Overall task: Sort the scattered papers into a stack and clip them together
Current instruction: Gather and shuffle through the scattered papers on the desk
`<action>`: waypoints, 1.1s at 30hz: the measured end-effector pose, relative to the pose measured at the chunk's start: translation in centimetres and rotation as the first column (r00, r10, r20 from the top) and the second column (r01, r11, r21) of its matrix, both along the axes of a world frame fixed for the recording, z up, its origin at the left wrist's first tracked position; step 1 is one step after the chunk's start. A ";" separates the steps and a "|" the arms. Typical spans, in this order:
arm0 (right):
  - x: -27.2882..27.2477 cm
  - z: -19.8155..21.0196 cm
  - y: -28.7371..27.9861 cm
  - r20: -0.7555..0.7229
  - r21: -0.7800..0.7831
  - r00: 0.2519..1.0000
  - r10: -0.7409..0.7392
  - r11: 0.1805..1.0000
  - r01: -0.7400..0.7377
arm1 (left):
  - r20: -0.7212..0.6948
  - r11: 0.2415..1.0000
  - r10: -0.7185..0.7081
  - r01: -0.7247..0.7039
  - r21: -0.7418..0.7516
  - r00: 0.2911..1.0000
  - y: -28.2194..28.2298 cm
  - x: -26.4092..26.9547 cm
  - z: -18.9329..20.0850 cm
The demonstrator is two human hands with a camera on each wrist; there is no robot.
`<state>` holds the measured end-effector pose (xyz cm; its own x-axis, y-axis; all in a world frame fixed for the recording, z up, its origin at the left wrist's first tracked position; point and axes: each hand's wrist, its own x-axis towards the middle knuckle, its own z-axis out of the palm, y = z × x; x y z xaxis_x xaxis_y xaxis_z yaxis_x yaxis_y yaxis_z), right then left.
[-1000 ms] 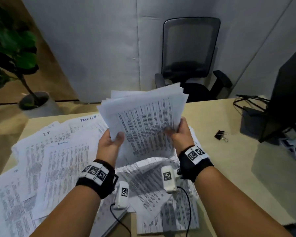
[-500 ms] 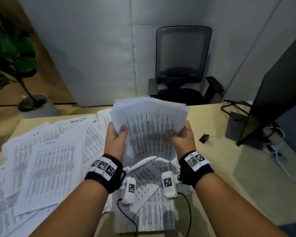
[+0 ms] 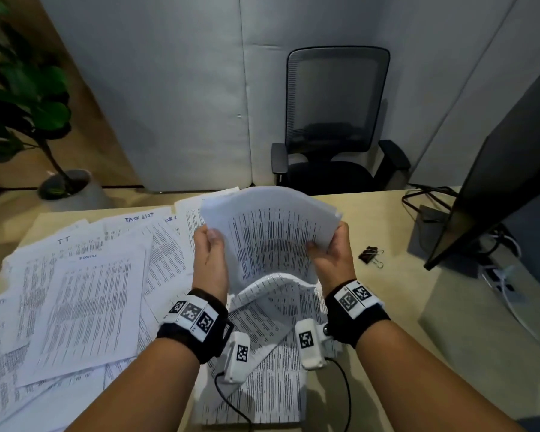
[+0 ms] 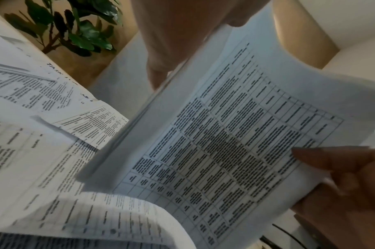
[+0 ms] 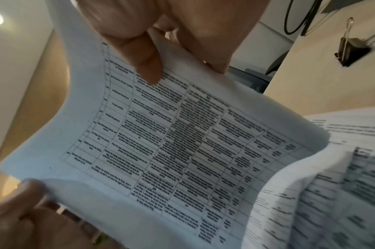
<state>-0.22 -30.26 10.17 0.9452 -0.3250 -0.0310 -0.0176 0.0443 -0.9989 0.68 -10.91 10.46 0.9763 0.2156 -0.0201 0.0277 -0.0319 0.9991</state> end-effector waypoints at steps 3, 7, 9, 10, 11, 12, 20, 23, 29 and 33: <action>-0.6 -0.6 -0.1 -0.070 0.010 0.995 0.072 0.997 -0.072 | 0.002 0.998 -0.061 0.061 0.030 0.998 -0.2 -0.1 -0.7; -0.7 -0.8 0.0 -0.061 -0.042 0.997 0.042 0.998 -0.044 | 0.027 0.995 -0.098 0.097 0.034 0.995 -0.8 -0.2 -1.0; -0.2 -0.5 0.1 -0.038 -0.043 0.999 -0.009 0.999 0.008 | 0.010 0.994 -0.113 0.113 0.003 0.994 -0.8 0.2 -0.8; 0.1 -0.5 0.2 -0.044 -0.032 0.999 -0.031 0.999 0.029 | -0.006 0.993 -0.118 0.118 0.011 0.993 -0.7 0.5 -0.8; 0.3 -0.8 0.2 -0.058 -0.031 0.997 -0.044 0.999 0.043 | -0.023 0.991 -0.128 0.128 0.025 0.992 -0.6 0.9 -1.0; 0.4 -1.1 0.3 -0.088 -0.050 0.995 -0.052 0.998 0.048 | -0.043 0.989 -0.143 0.144 0.038 0.989 -0.5 1.2 -1.4; 0.3 -4.3 0.1 -0.172 -0.268 0.971 -0.168 0.956 0.118 | -0.177 0.912 -0.160 0.214 0.351 0.971 1.0 2.9 -5.0; 0.3 -5.0 -1.9 -0.205 -0.418 0.941 -0.268 0.894 0.163 | -0.223 0.876 -0.204 0.279 0.393 0.953 0.1 2.8 -4.8; -3.3 -9.1 -7.1 -0.446 -0.501 0.829 -0.336 0.862 0.080 | -0.363 0.745 -0.380 0.514 0.425 0.851 -4.0 -0.2 -6.8; -6.6 -10.9 -11.1 -0.528 -0.530 0.782 -0.332 0.848 0.003 | -0.435 0.607 -0.430 0.611 0.509 0.791 -8.3 -2.8 -9.4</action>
<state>-6.80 -41.37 -0.75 0.7186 -0.6025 -0.3473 -0.6367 -0.3691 -0.6771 -2.14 -19.22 1.10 0.9027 -0.2759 -0.3302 0.0474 -0.6989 0.7137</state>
